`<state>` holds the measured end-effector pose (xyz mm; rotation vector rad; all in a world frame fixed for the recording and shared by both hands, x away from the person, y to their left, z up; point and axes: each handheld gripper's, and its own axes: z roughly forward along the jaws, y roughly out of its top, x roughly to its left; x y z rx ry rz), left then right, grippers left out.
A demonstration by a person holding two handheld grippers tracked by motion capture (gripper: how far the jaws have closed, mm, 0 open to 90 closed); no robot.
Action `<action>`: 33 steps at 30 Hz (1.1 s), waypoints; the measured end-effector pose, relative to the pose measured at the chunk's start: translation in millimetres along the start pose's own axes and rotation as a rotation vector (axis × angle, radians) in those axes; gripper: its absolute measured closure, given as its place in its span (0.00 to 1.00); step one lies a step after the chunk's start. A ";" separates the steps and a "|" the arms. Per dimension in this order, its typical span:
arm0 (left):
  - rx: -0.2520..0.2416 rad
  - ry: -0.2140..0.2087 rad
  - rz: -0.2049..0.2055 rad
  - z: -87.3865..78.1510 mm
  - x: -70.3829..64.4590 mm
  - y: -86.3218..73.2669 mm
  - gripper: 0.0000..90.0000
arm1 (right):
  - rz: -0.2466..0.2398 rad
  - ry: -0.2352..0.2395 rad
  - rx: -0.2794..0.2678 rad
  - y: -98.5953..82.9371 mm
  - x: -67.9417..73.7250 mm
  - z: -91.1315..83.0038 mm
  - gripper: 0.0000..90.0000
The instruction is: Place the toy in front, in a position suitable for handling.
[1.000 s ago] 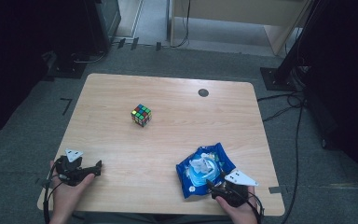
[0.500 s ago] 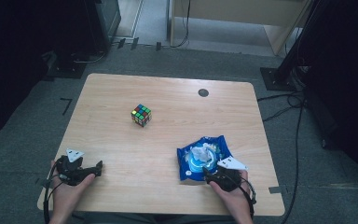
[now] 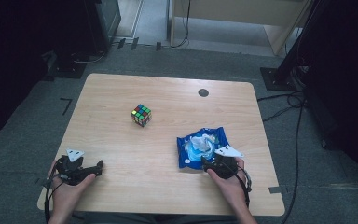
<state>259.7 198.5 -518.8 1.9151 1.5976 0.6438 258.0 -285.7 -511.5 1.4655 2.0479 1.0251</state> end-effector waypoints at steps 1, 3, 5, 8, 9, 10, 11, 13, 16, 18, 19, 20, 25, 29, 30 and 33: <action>0.001 -0.002 0.002 -0.1 -0.2 -0.1 0.00 | -0.006 -0.005 -0.003 0.5 -0.3 1.3 0.41; 0.000 -0.004 0.003 -0.3 -0.8 -0.4 0.00 | -0.006 -0.008 -0.011 1.6 -0.6 3.8 0.41; 0.003 -0.003 0.003 -0.8 -1.4 -0.5 0.00 | -0.006 -0.013 -0.016 2.9 -0.4 6.5 0.41; 0.006 -0.004 0.011 -1.3 -2.5 -0.3 0.00 | -0.011 -0.022 -0.018 5.5 -0.6 10.7 0.41; 0.007 -0.002 0.012 -1.4 -3.1 -0.1 0.00 | -0.011 -0.021 -0.018 6.8 -0.8 12.9 0.41; 0.010 -0.005 0.023 -1.9 -4.3 0.2 0.00 | -0.014 -0.023 -0.020 7.6 -1.1 14.5 0.41; 0.008 -0.009 0.032 -1.9 -5.9 0.4 0.00 | -0.010 -0.024 -0.020 8.9 -1.1 16.9 0.41; -0.002 -0.014 0.052 -3.2 -8.9 1.3 0.00 | -0.011 -0.027 -0.021 10.9 -2.0 20.0 0.41; -0.036 -0.028 0.058 -7.9 -13.3 5.5 0.00 | -0.006 -0.027 -0.024 14.3 -3.2 25.2 0.41; -0.056 -0.052 0.065 -10.9 -17.7 9.8 0.00 | 0.002 -0.022 -0.032 15.1 -4.1 26.8 0.41; -0.062 -0.063 0.065 -11.3 -19.5 11.3 0.00 | 0.008 -0.015 -0.038 15.4 -4.9 26.3 0.39; -0.063 -0.077 0.068 -11.4 -21.2 13.2 0.00 | 0.013 -0.002 -0.042 15.6 -5.5 25.3 0.35; -0.089 -0.170 0.073 -3.6 -31.6 31.0 0.00 | -0.033 0.013 -0.084 16.1 -2.3 4.0 0.20; -0.094 -0.225 0.089 17.5 -44.5 47.2 0.00 | 0.001 -0.026 -0.094 8.7 -16.7 -19.9 0.16; -0.093 -0.237 0.096 22.3 -47.2 50.0 0.00 | 0.028 -0.037 -0.096 4.4 -24.6 -27.3 0.16; -0.098 -0.280 0.097 39.3 -56.1 60.6 0.00 | 0.063 -0.071 -0.085 -8.5 -43.3 -40.2 0.16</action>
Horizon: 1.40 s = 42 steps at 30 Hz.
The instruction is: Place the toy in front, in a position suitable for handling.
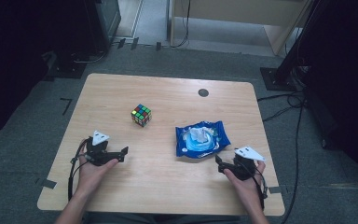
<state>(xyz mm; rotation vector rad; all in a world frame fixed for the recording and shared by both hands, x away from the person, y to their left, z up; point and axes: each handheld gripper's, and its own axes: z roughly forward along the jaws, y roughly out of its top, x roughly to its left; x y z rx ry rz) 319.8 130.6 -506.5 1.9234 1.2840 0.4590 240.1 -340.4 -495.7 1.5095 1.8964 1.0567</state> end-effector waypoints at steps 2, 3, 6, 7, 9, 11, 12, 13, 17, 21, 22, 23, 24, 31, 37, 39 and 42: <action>-0.010 -0.007 0.000 13.8 -1.1 6.8 0.00 | 0.025 -0.014 0.020 -8.9 -10.5 -3.3 0.16; -0.015 -0.012 -0.006 19.5 -1.2 10.0 0.00 | 0.034 -0.019 0.029 -13.2 -14.1 -4.1 0.16; -0.032 -0.016 0.002 33.1 -0.1 21.4 0.00 | 0.056 -0.027 0.036 -23.3 -21.0 -2.9 0.16; -0.035 -0.025 0.003 37.1 -0.2 25.5 0.00 | 0.060 -0.028 0.039 -25.1 -21.6 -2.0 0.16; -0.039 -0.033 0.021 46.0 -2.2 32.6 0.00 | 0.053 -0.027 0.049 -26.6 -21.2 -0.2 0.16; -0.026 -0.039 0.046 55.8 -4.9 39.1 0.00 | 0.030 -0.034 0.070 -27.5 -19.1 2.5 0.16; -0.022 -0.043 0.058 60.2 -6.3 41.9 0.00 | 0.019 -0.036 0.078 -27.7 -18.0 3.3 0.16; -0.016 -0.046 0.063 64.6 -7.7 44.7 0.00 | 0.008 -0.037 0.081 -27.9 -17.3 4.0 0.16; -0.023 -0.017 0.079 76.6 -9.7 55.6 0.04 | 0.001 -0.043 0.085 -28.6 -15.3 5.0 0.16; -0.046 -0.012 0.097 85.3 -8.5 66.3 0.08 | -0.010 -0.049 0.086 -29.1 -13.2 5.2 0.16; -0.049 -0.020 0.096 87.6 -8.1 68.5 0.09 | -0.010 -0.049 0.087 -29.1 -13.2 5.2 0.16; -0.043 -0.018 0.106 90.2 -7.8 70.7 0.09 | -0.008 -0.050 0.086 -29.1 -13.3 5.2 0.16; -0.039 -0.011 0.109 93.2 -8.2 72.3 0.09 | -0.005 -0.048 0.087 -29.0 -13.6 5.1 0.16; -0.033 0.052 0.144 104.8 -14.2 79.3 0.26 | 0.008 -0.035 0.085 -29.0 -15.4 5.1 0.17; -0.048 0.078 0.204 99.5 -24.5 78.5 0.38 | 0.008 -0.035 0.083 -29.1 -15.5 5.0 0.17; -0.042 0.087 0.197 91.0 -28.3 77.4 0.38 | 0.009 -0.034 0.082 -29.1 -15.5 4.7 0.17; -0.038 0.090 0.178 73.7 -34.7 71.7 0.38 | 0.007 -0.031 0.082 -29.2 -15.2 4.5 0.17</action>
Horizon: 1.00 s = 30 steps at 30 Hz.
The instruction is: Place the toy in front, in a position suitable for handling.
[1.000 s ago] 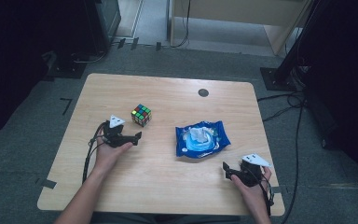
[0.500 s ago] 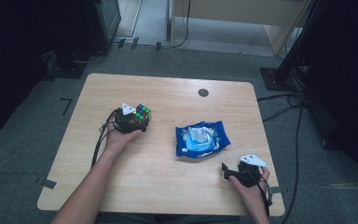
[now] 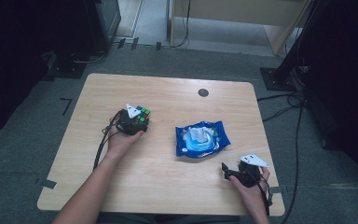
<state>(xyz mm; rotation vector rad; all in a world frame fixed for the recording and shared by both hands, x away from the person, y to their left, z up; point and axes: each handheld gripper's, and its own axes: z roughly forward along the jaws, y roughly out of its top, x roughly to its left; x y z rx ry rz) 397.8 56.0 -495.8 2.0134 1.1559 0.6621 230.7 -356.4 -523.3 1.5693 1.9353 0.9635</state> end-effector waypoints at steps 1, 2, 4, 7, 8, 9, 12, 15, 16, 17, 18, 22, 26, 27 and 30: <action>0.001 0.001 -0.005 -8.6 -2.9 -3.7 0.38 | -0.002 0.001 -0.001 0.0 0.0 0.0 0.17; 0.002 -0.001 -0.008 -12.0 -4.1 -5.5 0.38 | -0.003 0.000 -0.002 -0.1 0.1 -0.1 0.17; 0.007 -0.017 -0.017 -29.7 -10.4 -15.8 0.38 | -0.003 0.001 -0.003 -0.2 0.2 -0.1 0.17; 0.009 -0.027 -0.002 -47.4 -20.0 -28.9 0.38 | -0.004 0.000 0.000 -0.1 0.8 -0.2 0.17; 0.005 -0.030 -0.004 -52.1 -22.5 -32.5 0.38 | -0.005 -0.001 0.002 -0.1 0.9 -0.1 0.17; 0.006 -0.040 -0.002 -59.7 -26.4 -37.7 0.38 | -0.004 -0.001 0.002 0.0 1.1 0.0 0.17; -0.003 -0.040 0.001 -75.6 -35.4 -48.3 0.38 | -0.008 -0.003 0.002 0.0 1.2 0.3 0.18; -0.005 -0.023 0.031 -86.2 -44.5 -58.1 0.38 | -0.009 -0.005 0.004 0.1 1.2 0.3 0.18; 0.001 -0.020 0.043 -87.5 -46.1 -60.5 0.38 | -0.008 -0.004 0.004 0.1 1.2 0.3 0.18; 0.002 -0.024 0.042 -88.1 -48.3 -63.3 0.38 | -0.008 -0.004 0.004 0.1 1.2 0.3 0.18; 0.005 -0.029 0.046 -88.0 -49.7 -66.0 0.38 | -0.008 -0.004 0.004 0.1 1.2 0.3 0.18; 0.018 -0.031 0.042 -83.5 -50.9 -70.7 0.38 | -0.006 -0.002 0.005 0.1 1.0 0.2 0.18; 0.019 -0.041 0.042 -79.5 -50.7 -71.9 0.38 | -0.007 0.000 0.006 0.0 1.0 0.1 0.18; 0.021 -0.041 0.043 -79.0 -50.9 -71.4 0.38 | -0.006 0.000 0.006 0.0 1.1 0.1 0.18; 0.013 -0.058 0.032 -76.5 -51.6 -71.6 0.38 | -0.005 0.001 0.008 0.0 1.0 0.3 0.18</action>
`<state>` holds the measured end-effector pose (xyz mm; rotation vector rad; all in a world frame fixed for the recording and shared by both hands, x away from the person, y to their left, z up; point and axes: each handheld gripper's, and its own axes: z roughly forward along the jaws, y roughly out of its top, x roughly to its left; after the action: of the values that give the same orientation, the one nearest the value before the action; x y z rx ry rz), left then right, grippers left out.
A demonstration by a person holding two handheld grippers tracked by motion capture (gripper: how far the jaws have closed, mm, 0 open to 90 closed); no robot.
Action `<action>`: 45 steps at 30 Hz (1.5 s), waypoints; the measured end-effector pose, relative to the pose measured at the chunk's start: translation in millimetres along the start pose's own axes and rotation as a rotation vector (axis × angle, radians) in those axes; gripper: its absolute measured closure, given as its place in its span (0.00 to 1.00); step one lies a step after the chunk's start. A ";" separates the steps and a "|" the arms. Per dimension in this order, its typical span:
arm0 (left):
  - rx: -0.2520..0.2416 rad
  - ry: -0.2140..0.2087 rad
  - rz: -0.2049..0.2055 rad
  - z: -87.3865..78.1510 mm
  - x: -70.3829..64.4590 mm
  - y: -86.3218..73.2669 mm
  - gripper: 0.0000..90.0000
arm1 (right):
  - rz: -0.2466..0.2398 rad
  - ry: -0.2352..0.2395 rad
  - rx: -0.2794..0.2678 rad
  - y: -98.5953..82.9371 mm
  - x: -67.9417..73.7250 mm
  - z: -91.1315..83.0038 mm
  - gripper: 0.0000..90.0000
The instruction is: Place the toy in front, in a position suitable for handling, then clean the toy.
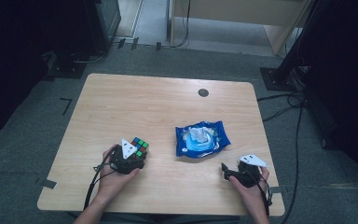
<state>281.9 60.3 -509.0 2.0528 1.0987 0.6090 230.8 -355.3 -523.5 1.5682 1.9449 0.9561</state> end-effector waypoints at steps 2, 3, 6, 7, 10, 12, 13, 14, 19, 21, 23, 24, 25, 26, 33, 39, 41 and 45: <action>0.005 -0.015 -0.011 1.2 0.2 -0.5 0.37 | 0.002 0.000 0.001 0.1 0.0 0.1 0.19; 0.016 -0.009 0.000 2.5 -0.4 -1.3 0.35 | 0.001 0.000 0.002 0.1 0.0 0.2 0.19; 0.013 -0.015 -0.010 1.8 0.9 -1.8 0.13 | 0.001 0.003 0.004 0.1 -0.2 0.3 0.19; -0.003 -0.010 -0.015 -0.7 1.9 -0.8 0.11 | 0.003 0.005 0.001 0.0 -0.2 0.2 0.19; -0.044 -0.021 -0.019 -11.4 6.9 3.1 0.09 | 0.007 0.017 -0.007 -0.4 -1.0 -1.1 0.19; -0.058 -0.025 -0.020 -17.4 9.2 4.0 0.09 | 0.014 0.021 -0.011 -0.6 -1.6 -1.6 0.19; -0.063 -0.029 -0.023 -20.1 10.4 4.2 0.09 | 0.014 0.021 -0.012 -0.6 -1.7 -1.6 0.19; -0.067 -0.034 -0.032 -22.9 11.5 4.3 0.09 | 0.016 0.021 -0.013 -0.6 -1.7 -1.6 0.19; -0.091 -0.037 -0.041 -32.0 12.9 8.3 0.09 | 0.019 0.009 -0.028 1.6 -1.8 -3.9 0.18; -0.113 -0.042 -0.050 -37.7 11.7 12.5 0.09 | 0.020 0.016 -0.049 5.5 -1.0 -8.7 0.19; -0.134 -0.048 -0.047 -43.1 8.8 16.7 0.09 | 0.024 0.041 -0.083 11.9 1.7 -15.4 0.22; -0.142 -0.051 -0.042 -45.2 6.8 19.0 0.09 | 0.022 0.051 -0.097 15.4 4.4 -18.0 0.22; -0.149 -0.056 -0.037 -47.3 4.7 21.4 0.09 | 0.017 0.062 -0.109 19.0 7.9 -20.3 0.23; -0.155 -0.059 -0.033 -49.1 2.5 23.7 0.09 | 0.006 0.071 -0.124 22.5 11.5 -22.4 0.25; -0.171 -0.095 -0.007 -52.3 -14.5 33.4 0.10 | -0.045 0.169 -0.195 46.4 44.0 -24.3 0.39; -0.171 -0.138 0.019 -46.4 -29.8 34.4 0.14 | -0.118 0.233 -0.207 61.9 76.1 -7.7 0.51; -0.167 -0.141 0.028 -45.2 -32.9 33.5 0.14 | -0.146 0.227 -0.211 65.2 85.5 0.2 0.55; -0.161 -0.147 0.032 -44.8 -32.4 31.4 0.15 | -0.160 0.197 -0.201 72.5 96.0 20.1 0.63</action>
<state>250.3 37.5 -458.7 1.9457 0.9047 0.5355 268.8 -250.1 -475.1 1.2272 1.9987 1.2335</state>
